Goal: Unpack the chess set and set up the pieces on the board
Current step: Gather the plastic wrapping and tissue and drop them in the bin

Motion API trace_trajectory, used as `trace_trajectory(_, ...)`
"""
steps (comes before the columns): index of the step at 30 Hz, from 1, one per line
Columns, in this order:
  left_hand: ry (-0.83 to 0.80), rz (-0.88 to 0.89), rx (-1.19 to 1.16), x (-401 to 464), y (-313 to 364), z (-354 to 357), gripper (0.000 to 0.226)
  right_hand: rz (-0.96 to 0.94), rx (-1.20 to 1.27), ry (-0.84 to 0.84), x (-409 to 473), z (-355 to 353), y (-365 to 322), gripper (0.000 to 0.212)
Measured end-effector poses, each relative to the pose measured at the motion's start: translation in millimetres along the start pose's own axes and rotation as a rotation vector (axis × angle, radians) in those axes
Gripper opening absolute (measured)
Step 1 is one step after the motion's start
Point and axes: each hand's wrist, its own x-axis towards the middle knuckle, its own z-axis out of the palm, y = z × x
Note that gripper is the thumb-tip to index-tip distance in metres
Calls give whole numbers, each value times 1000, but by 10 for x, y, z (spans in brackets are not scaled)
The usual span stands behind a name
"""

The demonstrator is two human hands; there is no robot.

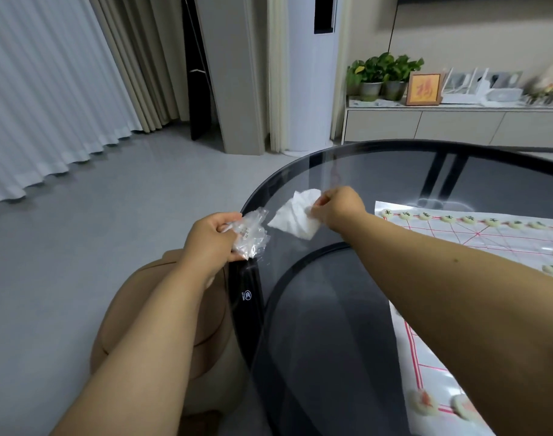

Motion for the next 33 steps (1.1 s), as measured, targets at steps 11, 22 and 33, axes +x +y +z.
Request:
trace_trajectory(11, -87, -228, -748, -382, 188, -82, 34, -203, 477, -232, -1042, 390, -563, 23)
trace_trajectory(22, 311, -237, -410, -586, -183, -605, 37, -227, 776, -634, -1584, 1016, -853, 13)
trace_trajectory(33, 447, -494, -473, -839, -826, -1347, 48, -645, -612, -628, -1879, 1625, -727, 54)
